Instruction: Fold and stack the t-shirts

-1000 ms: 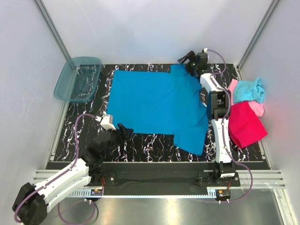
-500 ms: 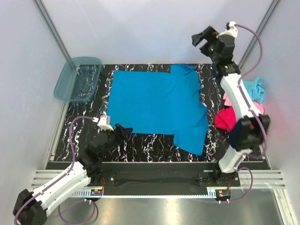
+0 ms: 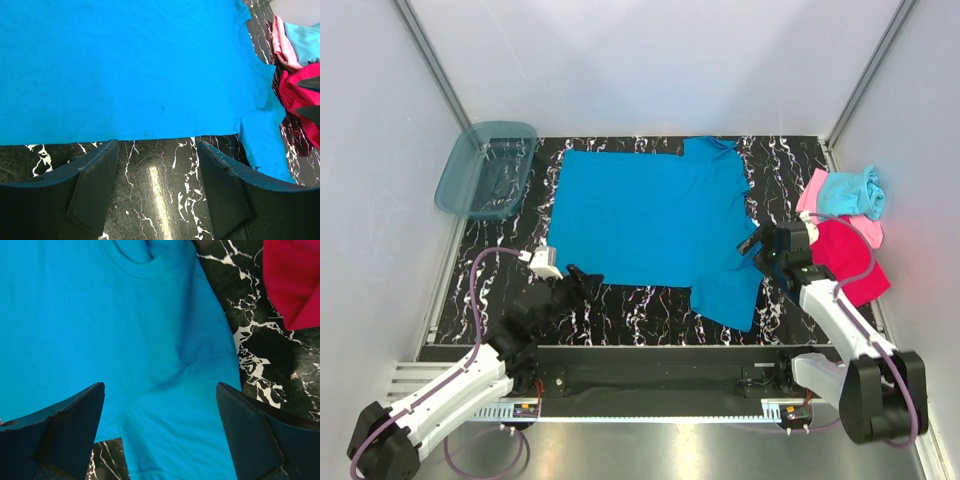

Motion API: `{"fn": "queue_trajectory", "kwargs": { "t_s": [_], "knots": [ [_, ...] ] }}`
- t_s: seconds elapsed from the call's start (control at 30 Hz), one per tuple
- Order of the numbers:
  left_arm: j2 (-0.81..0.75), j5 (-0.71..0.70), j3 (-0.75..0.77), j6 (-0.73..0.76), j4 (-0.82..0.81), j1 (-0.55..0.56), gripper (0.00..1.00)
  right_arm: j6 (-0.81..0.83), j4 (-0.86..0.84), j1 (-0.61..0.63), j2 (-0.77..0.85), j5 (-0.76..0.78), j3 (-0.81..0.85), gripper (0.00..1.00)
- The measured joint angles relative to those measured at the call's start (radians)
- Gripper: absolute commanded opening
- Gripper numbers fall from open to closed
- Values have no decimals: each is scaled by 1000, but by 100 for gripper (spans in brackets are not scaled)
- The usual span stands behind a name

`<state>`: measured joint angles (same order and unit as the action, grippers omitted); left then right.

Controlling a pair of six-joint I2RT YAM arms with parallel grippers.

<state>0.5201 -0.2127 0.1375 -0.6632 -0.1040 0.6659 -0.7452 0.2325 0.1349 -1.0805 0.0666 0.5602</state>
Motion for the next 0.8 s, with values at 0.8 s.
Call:
{"fn": "queue_trajectory", "kwargs": {
  "t_s": [0.8],
  "knots": [
    [31,-4,0,0,1,0,69,-11,357,23,114,-148,-7,100]
  ]
}}
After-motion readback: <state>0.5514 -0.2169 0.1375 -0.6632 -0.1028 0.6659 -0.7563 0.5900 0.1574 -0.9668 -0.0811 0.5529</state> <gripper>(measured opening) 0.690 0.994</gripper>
